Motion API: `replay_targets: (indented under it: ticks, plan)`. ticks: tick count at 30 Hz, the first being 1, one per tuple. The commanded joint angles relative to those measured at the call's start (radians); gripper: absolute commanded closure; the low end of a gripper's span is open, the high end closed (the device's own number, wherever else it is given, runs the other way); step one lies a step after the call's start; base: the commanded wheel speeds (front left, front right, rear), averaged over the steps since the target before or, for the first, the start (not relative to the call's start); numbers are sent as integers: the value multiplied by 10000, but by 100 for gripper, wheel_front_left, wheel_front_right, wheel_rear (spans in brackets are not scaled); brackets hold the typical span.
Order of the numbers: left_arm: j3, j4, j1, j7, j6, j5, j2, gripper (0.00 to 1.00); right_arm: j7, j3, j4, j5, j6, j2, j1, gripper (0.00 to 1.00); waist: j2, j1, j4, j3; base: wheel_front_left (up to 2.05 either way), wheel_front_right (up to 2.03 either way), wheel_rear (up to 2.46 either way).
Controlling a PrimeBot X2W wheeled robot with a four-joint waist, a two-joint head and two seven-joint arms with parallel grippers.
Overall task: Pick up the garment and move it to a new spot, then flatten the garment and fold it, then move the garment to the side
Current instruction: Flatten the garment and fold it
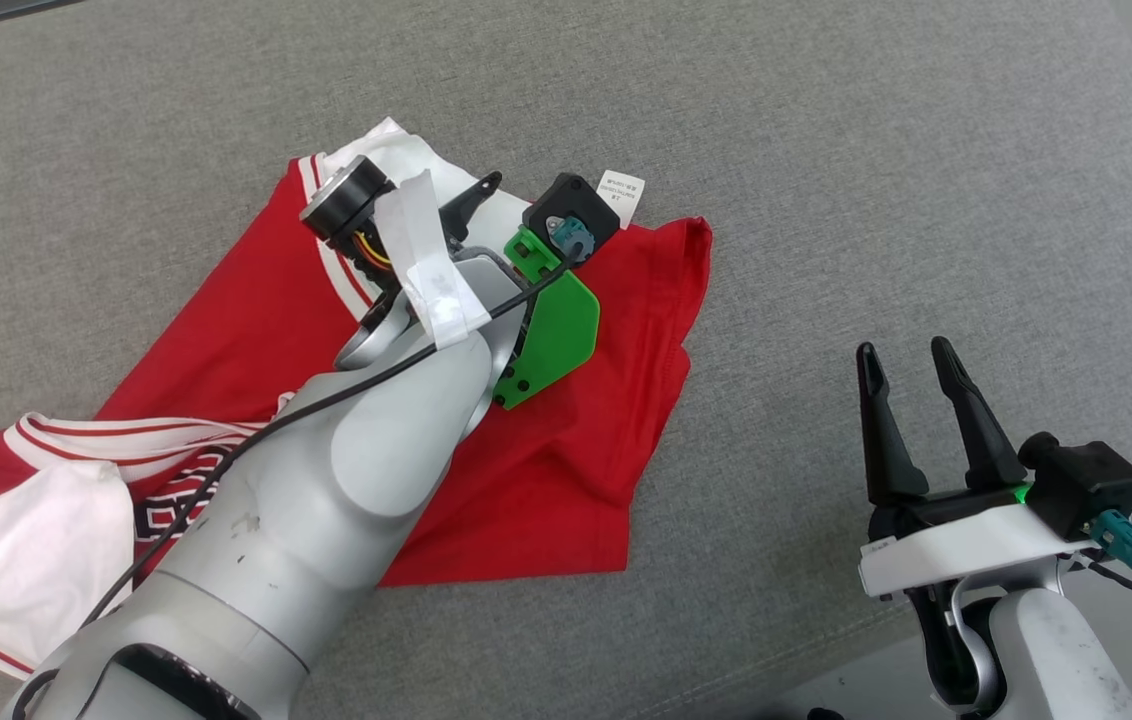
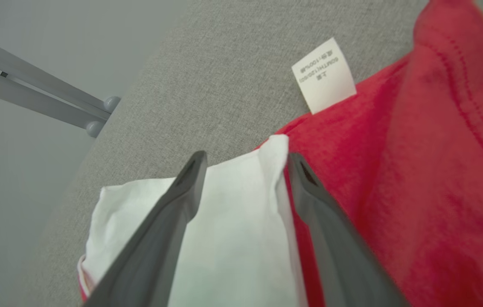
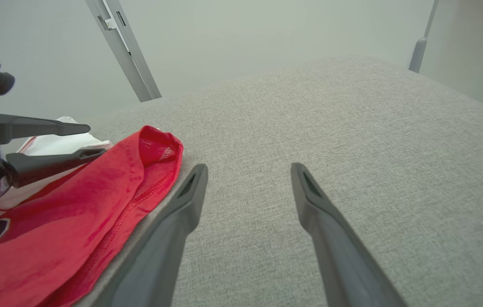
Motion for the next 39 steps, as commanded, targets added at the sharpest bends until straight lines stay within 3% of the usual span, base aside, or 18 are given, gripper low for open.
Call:
replay_targets:
  ticks: [1, 2, 3, 4, 11, 18, 21, 24, 39]
  plan:
    - [-67, 83, -184, -43, -42, -76, 52, 71, -2, 1, 3, 59, 4, -9, -37, 0, -1, 0, -6, -2, 0, 0, 0]
    - [-99, 146, -207, 30, -81, -166, 52, 87, -2, 2, 4, 47, 3, -9, -43, 0, -1, 0, -7, -8, 0, 0, 0]
    - [-130, 174, -225, 77, -112, -245, 52, 97, -2, -16, -4, 56, 3, -9, -51, 0, -1, 0, 5, -11, 0, 0, 0]
    - [-177, 191, -257, 80, -162, -359, 49, 100, -2, -79, -33, 192, 3, -12, -78, 0, -1, 0, 41, -2, 0, 0, 0]
    - [-466, -71, -406, -963, -88, -917, 50, 100, -2, -131, -246, 922, 4, -6, -420, 0, -1, 0, 751, 96, 0, 0, 0]
    - [-383, -686, 321, -2219, 289, -1473, 132, 100, -1, 643, 659, 3439, 3, -12, -1132, 0, -1, 0, 1878, -210, 0, 0, 0]
    - [-193, -1179, 922, -2568, 567, -1686, 542, 100, -1, 1345, 1248, 5059, 6, -12, -1533, 0, -1, 0, 2305, -516, 0, 0, 0]
    - [-71, -1697, 1408, -2598, 751, -1808, 931, 100, -1, 1741, 1618, 5839, 4, -47, -1865, 0, -1, 0, 2493, -735, 0, 0, 0]
    - [315, -4770, 3355, -1749, 1656, -2239, 2602, 100, 15, 1192, 5374, 5414, 4, -385, -3967, 0, -1, 0, 3312, -1338, 0, 0, 0]
